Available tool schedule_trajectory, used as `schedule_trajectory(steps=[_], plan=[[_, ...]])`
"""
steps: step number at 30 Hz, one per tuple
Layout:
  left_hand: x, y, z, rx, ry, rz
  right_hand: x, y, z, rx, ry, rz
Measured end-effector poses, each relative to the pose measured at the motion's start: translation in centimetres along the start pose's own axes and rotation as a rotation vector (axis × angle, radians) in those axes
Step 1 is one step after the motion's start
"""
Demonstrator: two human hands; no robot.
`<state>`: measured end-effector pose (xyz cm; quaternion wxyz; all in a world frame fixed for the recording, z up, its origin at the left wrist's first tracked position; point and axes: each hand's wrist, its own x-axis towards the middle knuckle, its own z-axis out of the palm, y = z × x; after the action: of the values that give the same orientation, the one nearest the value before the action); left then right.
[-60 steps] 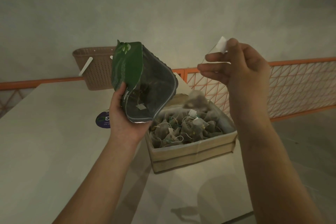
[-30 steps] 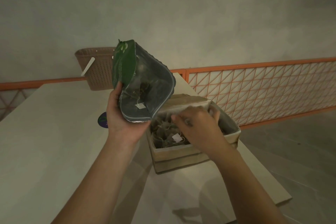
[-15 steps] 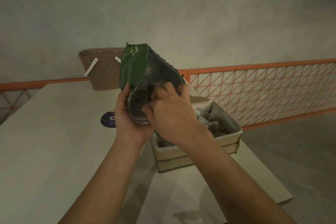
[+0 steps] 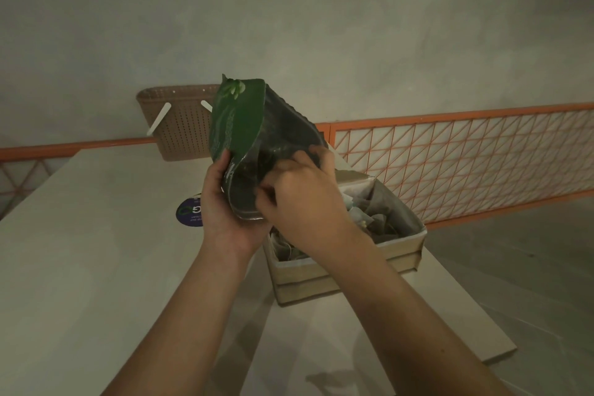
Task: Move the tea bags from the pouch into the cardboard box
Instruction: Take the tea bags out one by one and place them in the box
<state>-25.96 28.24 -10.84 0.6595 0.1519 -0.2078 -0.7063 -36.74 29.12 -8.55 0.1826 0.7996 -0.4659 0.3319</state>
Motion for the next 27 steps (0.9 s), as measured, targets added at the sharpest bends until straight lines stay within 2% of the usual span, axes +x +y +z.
schedule_trajectory(steps=[3, 6, 8, 13, 19, 22, 27], plan=[[-0.1, 0.2, 0.1, 0.007, -0.011, -0.007, 0.2, 0.6, -0.3, 0.183, 0.199, 0.029], [-0.2, 0.0, 0.3, 0.002, -0.025, -0.026, 0.4, 1.4, -1.7, 0.476, 0.301, 0.084], [-0.2, -0.3, 0.4, -0.019, -0.027, -0.033, 0.5, 1.8, -2.7, 0.576, 0.350, 0.152], [0.3, -0.6, 0.4, -0.071, -0.046, -0.049, 0.9, 3.2, -5.6, 0.770, 0.323, 0.364], [0.5, -1.4, 0.8, -0.077, -0.025, -0.059, 1.0, 4.4, -8.8, 1.275, 0.344, 0.518], [0.4, -1.7, 1.1, -0.088, -0.030, -0.053, 0.7, 5.2, -10.0, 1.324, 0.389, 0.538], [0.6, -2.0, 1.2, -0.101, -0.051, -0.041, -1.0, 7.7, -10.0, 1.242, 0.387, 0.575]])
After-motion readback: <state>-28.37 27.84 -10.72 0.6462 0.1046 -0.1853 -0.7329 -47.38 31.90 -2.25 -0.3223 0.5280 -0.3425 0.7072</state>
